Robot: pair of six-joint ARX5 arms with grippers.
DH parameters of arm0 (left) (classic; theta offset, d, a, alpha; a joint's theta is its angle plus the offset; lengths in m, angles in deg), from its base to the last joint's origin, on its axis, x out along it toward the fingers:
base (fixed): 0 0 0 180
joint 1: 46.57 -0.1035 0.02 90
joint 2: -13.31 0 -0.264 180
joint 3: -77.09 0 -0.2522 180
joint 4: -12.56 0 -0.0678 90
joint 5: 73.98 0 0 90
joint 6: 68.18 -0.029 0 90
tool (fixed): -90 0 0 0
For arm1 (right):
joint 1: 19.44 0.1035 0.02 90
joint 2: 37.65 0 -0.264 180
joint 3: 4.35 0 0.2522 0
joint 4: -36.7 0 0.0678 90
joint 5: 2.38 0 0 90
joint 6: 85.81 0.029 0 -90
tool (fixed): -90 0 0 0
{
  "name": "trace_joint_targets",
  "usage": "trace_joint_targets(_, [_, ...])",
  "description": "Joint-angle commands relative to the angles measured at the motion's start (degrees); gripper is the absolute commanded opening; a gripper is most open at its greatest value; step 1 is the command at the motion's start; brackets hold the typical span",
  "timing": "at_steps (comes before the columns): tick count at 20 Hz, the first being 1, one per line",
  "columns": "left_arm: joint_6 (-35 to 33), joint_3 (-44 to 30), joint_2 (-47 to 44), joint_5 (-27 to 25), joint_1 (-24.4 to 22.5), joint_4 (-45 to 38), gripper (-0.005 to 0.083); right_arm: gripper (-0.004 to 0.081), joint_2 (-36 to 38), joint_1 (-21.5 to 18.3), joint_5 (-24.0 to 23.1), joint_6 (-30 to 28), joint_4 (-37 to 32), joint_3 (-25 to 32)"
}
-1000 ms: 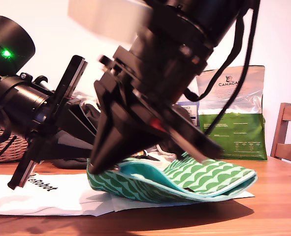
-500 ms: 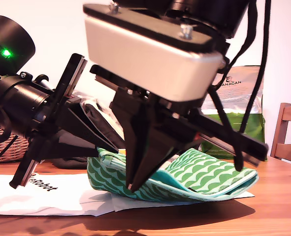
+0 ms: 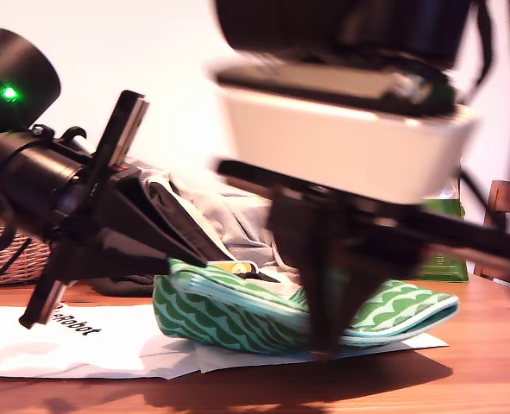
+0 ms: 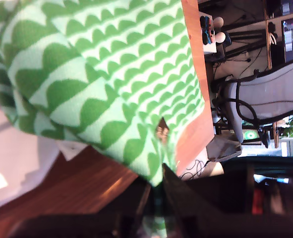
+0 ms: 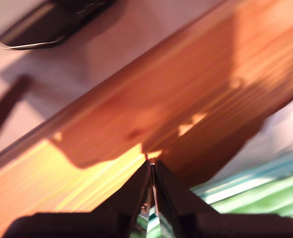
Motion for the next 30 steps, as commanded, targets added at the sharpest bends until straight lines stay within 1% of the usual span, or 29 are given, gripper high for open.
trace_joint_targets(1, [-2.12,0.22,0.2,-0.15,-2.36,0.35,-0.0019,-0.0013,-0.68,-1.53,-0.61,0.39,3.45,2.38])
trace_joint_targets(5, [-5.16,0.22,0.2,-0.83,-5.42,1.6,-0.0019,-0.0013,-0.68,-4.94,-1.92,0.33,6.03,2.38])
trace_joint_targets(9, [-5.68,0.22,0.2,-2.45,-7.41,1.66,-0.0019,-0.0013,-0.68,-8.72,-3.02,0.17,7.08,2.38])
trace_joint_targets(11, [-5.7,0.22,0.2,-2.51,-7.39,1.55,-0.0019,-0.0011,-0.68,-9.01,-2.75,0.33,6.95,2.38])
trace_joint_targets(12, [-5.73,0.22,0.2,-2.6,-7.39,1.42,-0.0019,0.0018,-0.68,-8.94,-2.23,0.39,6.64,2.38])
trace_joint_targets(14, [-5.7,0.22,0.2,-3.02,-7.21,1.25,-0.0019,0.0125,-0.68,-8.13,-0.92,1.51,5.77,2.38])
trace_joint_targets(16, [-5.7,0.22,0.22,-3.89,-7.17,1.2,-0.0019,0.0286,-0.63,-6.49,0.46,7.56,5.68,2.36])
trace_joint_targets(17, [-5.7,0.22,0.2,-4.37,-7.17,1.18,-0.0019,0.0336,-0.35,-5.77,1.33,10.03,5.57,2.27])
trace_joint_targets(18, [-5.7,0.22,0.2,-4.57,-7.15,0.92,-0.0019,0.0343,0.15,-5.49,1.75,11.34,5.44,2.01])
trace_joint_targets(20, [-5.7,0.22,0.2,-5.05,-7.06,0.2,-0.0019,0.0342,0.96,-4.13,3.02,20.9,5.53,0.44])
trace_joint_targets(22, [-5.81,0.22,0.2,-5.84,-7.06,0.13,-0.0019,0.0339,2.56,-2.78,3.23,31.12,5.95,-2.12])
trace_joint_targets(23, [-7.06,0.22,0.2,-5.84,-7.06,0.13,-0.0019,0.0328,3.34,-2.14,3.28,35.67,6.12,-3.61])
trace_joint_targets(24, [-7.52,0.22,0.2,-5.81,-6.99,0.17,-0.0018,0.028,4.13,-1.68,3.28,40.85,6.14,-5.35])
trace_joint_targets(25, [-8.85,0.22,0.2,-5.81,-6.95,0.17,-0.001,0.0183,4.76,-1.55,3.61,46.93,6.08,-7.19])
trace_joint_targets(26, [-9.57,0.22,0.22,-5.81,-6.95,0.15,-0.0008,0.0059,5.16,-1.55,4.83,50.88,6.05,-8.81])
trace_joint_targets(27, [-11.19,0.22,0.2,-5.88,-6.78,0.13,-0.0008,-0.0015,5.4,-1.57,7.21,55.19,6.01,-10.29])
trace_joint_targets(28, [-11.8,0.22,0.2,-5.88,-6.4,0.13,0.0029,-0.0005,5.75,-1.57,9.25,58.38,5.95,-11.26])
trace_joint_targets(29, [-12.24,0.22,0.2,-5.9,-5.97,0.11,0.0128,-0.0005,6.08,-1.64,10.19,60.35,5.42,-11.74])
trace_joint_targets(30, [-12.33,0.22,0.2,-5.9,-5.46,0.13,0.0283,-0.0005,6.47,-1.79,10.62,61.77,4.83,-11.78])
